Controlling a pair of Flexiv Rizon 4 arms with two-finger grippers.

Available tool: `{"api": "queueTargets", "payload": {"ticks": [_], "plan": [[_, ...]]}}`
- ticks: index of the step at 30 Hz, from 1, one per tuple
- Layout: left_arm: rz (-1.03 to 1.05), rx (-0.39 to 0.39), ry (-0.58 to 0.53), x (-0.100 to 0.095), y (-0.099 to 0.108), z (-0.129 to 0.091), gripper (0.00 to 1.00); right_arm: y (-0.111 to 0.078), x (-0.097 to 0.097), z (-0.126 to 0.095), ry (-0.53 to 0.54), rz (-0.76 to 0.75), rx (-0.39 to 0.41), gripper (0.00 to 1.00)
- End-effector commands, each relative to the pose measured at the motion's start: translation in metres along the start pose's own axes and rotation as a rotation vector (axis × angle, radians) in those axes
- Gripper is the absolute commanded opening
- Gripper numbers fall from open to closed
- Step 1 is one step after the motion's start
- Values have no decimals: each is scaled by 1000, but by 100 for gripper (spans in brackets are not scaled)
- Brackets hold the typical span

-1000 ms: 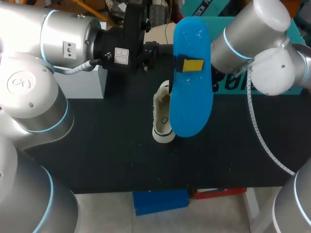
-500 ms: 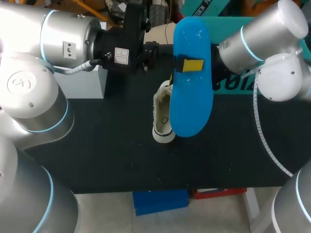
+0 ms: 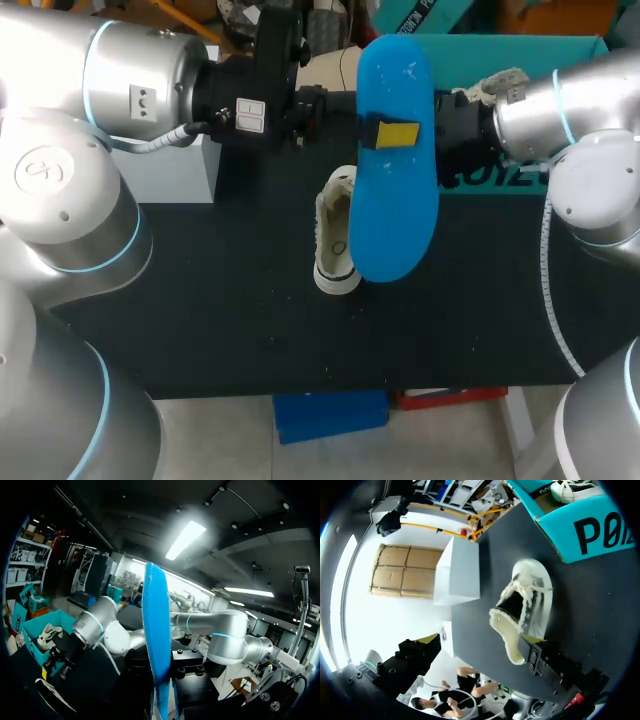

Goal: Take the shoe out of the shoebox, open the shoe tongue, remove and reinsert the insole, then place the shoe into the shoebox

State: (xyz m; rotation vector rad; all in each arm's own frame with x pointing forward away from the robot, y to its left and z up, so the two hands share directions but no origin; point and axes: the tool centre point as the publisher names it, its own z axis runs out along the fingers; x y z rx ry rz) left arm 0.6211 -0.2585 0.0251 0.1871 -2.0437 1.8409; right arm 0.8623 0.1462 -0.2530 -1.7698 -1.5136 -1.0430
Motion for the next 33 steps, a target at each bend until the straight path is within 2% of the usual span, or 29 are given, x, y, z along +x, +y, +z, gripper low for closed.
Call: {"api": "queueTargets", "payload": {"ticks": [1,7,9,14,26,31,33], "plan": [[0,1,-3,-1,0,3,0,-5,-3,-3,253,-8,-19,100],[0,1,-3,-1,0,3,0,-5,1,-6,378,8,1,100],[0,1,-3,-1,0,3,0,-5,2,-7,366,2,-3,100],[0,1,-3,-1,0,3,0,-4,5,-8,463,10,18,100],[0,1,-3,-1,0,3,0,-1,11,-12,490,-6,-11,100],[220,5,25,-18,7,13,0,-1,11,-12,490,-6,-11,100],[340,-43,10,-20,19,17,0,-1,11,-12,490,-6,-11,100]]}}
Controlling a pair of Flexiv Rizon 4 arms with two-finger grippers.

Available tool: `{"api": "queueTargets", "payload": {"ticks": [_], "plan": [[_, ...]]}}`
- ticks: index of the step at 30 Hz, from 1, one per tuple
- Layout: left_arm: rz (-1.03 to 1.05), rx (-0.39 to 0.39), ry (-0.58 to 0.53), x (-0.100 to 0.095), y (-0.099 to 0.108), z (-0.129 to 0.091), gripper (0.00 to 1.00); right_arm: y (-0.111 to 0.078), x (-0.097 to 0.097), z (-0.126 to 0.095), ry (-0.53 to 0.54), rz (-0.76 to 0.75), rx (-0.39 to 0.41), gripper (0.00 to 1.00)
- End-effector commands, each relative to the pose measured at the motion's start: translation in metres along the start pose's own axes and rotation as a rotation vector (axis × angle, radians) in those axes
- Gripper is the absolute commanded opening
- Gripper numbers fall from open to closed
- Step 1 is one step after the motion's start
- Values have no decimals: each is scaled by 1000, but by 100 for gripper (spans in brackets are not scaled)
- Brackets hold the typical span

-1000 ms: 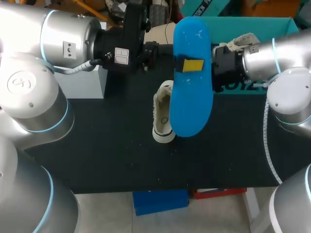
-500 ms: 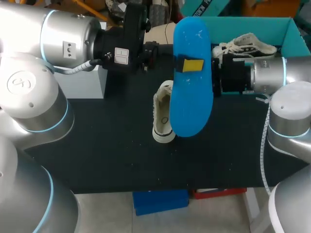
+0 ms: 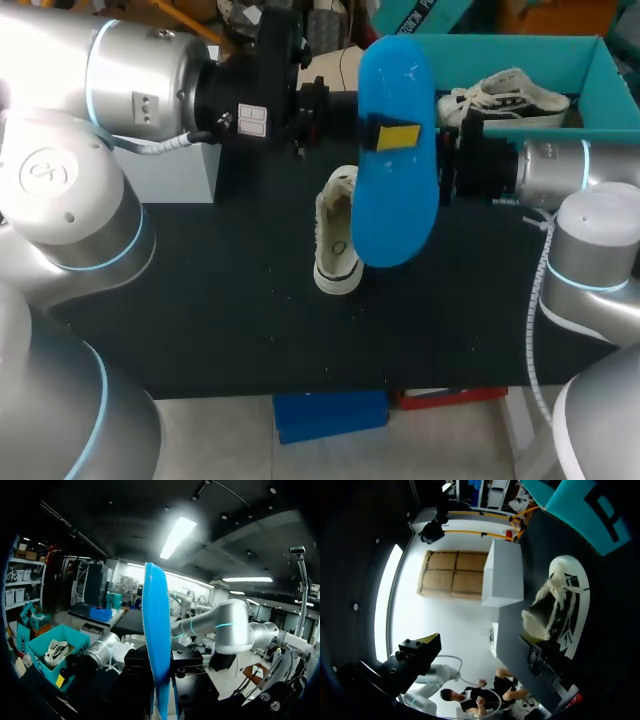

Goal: Take the shoe out of the shoebox, open the shoe tongue, remove and reinsert the insole, then place the shoe into the shoebox

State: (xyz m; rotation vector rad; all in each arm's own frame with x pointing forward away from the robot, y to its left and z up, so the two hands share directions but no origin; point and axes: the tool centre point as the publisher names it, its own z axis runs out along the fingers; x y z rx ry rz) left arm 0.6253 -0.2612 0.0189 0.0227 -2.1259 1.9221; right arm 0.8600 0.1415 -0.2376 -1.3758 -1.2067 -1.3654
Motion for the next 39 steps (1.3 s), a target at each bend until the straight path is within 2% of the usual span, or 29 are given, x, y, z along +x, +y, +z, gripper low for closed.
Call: {"api": "queueTargets", "payload": {"ticks": [1,5,10,13,32,34,39], "plan": [[193,-34,21,-11,22,18,0,-1,0,1,-1,0,-4,100],[324,-75,-51,-20,42,20,0,-1,0,1,-1,0,-4,100],[540,-174,-150,-37,67,19,0,-1,0,1,-1,0,-4,100],[631,-171,-212,-50,86,14,0,-1,0,1,-1,0,-4,100],[631,-171,-212,-50,86,14,0,-1,0,1,-1,0,-4,100],[747,-140,-217,-36,97,19,0,-1,0,1,-1,0,-4,100],[943,-141,-235,-25,125,17,0,-1,0,1,-1,0,-4,100]]}}
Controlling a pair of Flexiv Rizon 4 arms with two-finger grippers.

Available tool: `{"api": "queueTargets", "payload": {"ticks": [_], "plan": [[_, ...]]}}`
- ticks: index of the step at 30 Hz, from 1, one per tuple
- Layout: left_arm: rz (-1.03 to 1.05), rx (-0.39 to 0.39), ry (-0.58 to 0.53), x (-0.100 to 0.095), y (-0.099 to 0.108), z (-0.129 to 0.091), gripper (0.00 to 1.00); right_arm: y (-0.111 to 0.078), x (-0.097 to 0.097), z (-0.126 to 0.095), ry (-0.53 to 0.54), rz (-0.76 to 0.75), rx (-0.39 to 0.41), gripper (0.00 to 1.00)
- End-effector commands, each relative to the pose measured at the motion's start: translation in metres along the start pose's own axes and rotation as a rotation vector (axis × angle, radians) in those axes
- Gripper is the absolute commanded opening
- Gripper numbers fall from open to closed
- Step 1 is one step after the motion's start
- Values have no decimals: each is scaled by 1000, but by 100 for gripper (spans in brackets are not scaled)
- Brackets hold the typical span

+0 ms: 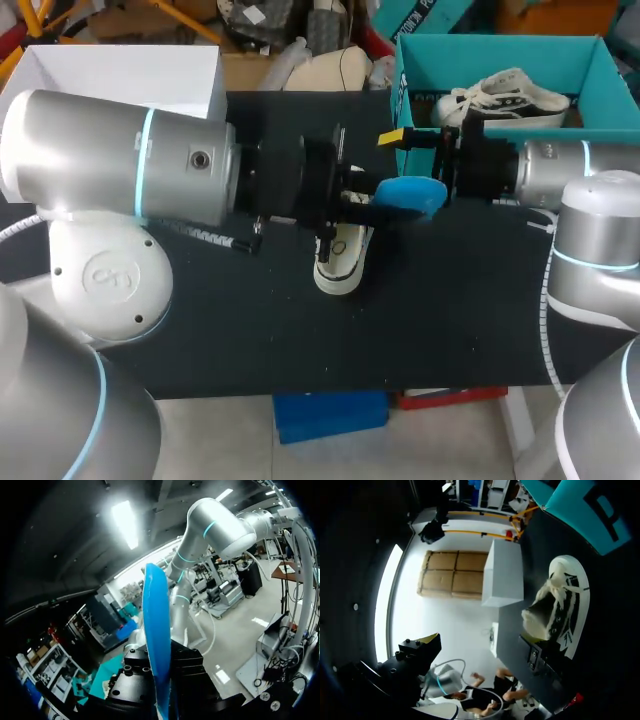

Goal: Take the shoe out of the shoebox, open the shoe tongue, remove and reinsert the insole, then place the shoe into the shoebox

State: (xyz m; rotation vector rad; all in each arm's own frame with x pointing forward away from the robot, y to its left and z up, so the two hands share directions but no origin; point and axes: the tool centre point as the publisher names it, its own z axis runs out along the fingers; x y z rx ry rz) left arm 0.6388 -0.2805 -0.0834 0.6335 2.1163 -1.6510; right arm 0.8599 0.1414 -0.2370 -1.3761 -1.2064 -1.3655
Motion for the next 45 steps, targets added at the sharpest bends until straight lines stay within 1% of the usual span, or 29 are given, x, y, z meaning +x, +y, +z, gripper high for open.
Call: {"api": "queueTargets", "payload": {"ticks": [1,2,3,4,5,6,7,8,10,12,30,31,32,34,35,36,37,38,40,41,42,44,45], "plan": [[191,61,-92,32,20,-9,0,-1,-1,1,-1,0,-3,100],[201,64,-93,33,22,-9,0,-1,-1,1,-1,0,-3,100],[283,18,-107,34,28,-10,0,-1,-1,1,-1,0,-3,100],[286,58,-110,37,32,-12,0,-1,-1,1,-1,0,-3,100],[336,19,-117,38,37,-13,0,-1,-1,1,-1,0,-3,100],[392,2,-117,41,41,-12,0,-1,-1,1,-1,0,-3,100],[401,-1,-125,41,48,-13,0,-1,-1,1,-1,0,-3,100],[470,-50,-131,44,54,-12,0,-1,-1,1,-1,0,-3,100],[521,-77,-150,48,67,-12,0,-1,-1,1,-1,0,-3,100],[597,-161,-158,51,82,-10,0,-1,-1,1,-1,0,-3,100],[597,-161,-158,51,82,-10,0,-1,-1,1,-1,0,-3,100],[632,-160,-160,60,80,-8,0,-1,-1,1,-1,0,-3,100],[665,-140,-171,67,79,-9,0,-1,-1,1,-1,0,-3,100],[740,-148,-191,76,85,-10,0,-1,-1,1,-1,0,-3,100],[757,-136,-207,80,90,-12,0,-1,-1,1,-1,0,-3,100],[799,-158,-218,83,93,-13,0,-1,-1,1,-1,0,-3,100],[821,-162,-227,84,98,-15,0,-1,-1,1,-1,0,-3,100],[824,-136,-246,87,102,-17,0,-1,-1,1,-1,0,-3,100],[914,-171,-246,88,111,-19,0,-1,-1,1,-1,0,-3,100],[915,-132,-258,89,115,-21,0,-1,-1,1,-1,0,-3,100],[969,-153,-251,90,119,-22,0,-1,-1,1,-1,0,-3,100],[982,-123,-271,88,130,-25,0,-1,-1,1,-1,0,-3,100],[1029,-154,-263,88,135,-26,0,-1,-1,1,-1,0,-3,100]]}}
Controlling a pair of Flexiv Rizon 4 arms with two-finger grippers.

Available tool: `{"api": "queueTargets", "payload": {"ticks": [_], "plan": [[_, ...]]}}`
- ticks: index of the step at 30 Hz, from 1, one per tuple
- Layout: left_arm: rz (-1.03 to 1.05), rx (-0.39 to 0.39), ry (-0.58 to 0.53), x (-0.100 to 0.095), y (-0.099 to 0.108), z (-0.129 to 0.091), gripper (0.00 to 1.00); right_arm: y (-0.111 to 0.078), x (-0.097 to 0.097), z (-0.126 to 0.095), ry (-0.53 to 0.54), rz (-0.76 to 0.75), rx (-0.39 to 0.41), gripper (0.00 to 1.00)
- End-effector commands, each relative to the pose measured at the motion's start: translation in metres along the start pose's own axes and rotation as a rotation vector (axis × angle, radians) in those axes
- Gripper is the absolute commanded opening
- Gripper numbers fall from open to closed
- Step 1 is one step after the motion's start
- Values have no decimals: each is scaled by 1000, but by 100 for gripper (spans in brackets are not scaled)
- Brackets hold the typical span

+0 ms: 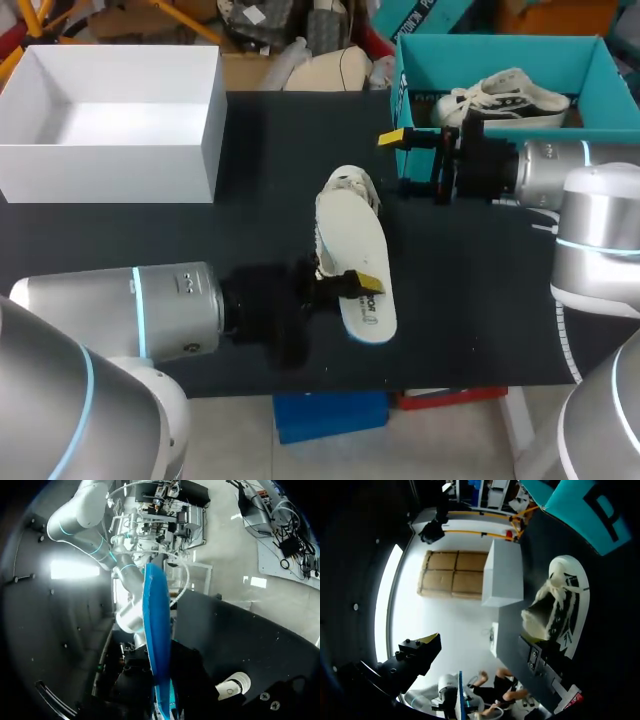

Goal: Take the shoe out of the shoebox, open the shoe tongue, remove and reinsert the insole, then place the shoe into the shoebox

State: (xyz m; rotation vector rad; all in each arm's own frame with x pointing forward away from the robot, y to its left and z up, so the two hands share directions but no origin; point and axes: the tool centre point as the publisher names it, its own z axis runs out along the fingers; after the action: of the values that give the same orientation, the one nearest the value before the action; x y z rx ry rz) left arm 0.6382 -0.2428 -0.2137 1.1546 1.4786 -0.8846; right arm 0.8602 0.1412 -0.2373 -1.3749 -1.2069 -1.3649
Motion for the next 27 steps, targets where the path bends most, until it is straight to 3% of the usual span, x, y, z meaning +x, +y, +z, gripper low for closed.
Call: {"api": "queueTargets", "payload": {"ticks": [1,6,9,27], "plan": [[85,14,-152,29,12,-20,0,-1,0,1,-1,0,-5,100],[149,-4,-176,45,31,-24,0,-1,0,1,-1,0,-5,100],[137,25,-202,55,40,-26,0,-1,0,1,-1,0,-5,100],[137,25,-202,55,40,-26,0,-1,0,1,-1,0,-5,100]]}}
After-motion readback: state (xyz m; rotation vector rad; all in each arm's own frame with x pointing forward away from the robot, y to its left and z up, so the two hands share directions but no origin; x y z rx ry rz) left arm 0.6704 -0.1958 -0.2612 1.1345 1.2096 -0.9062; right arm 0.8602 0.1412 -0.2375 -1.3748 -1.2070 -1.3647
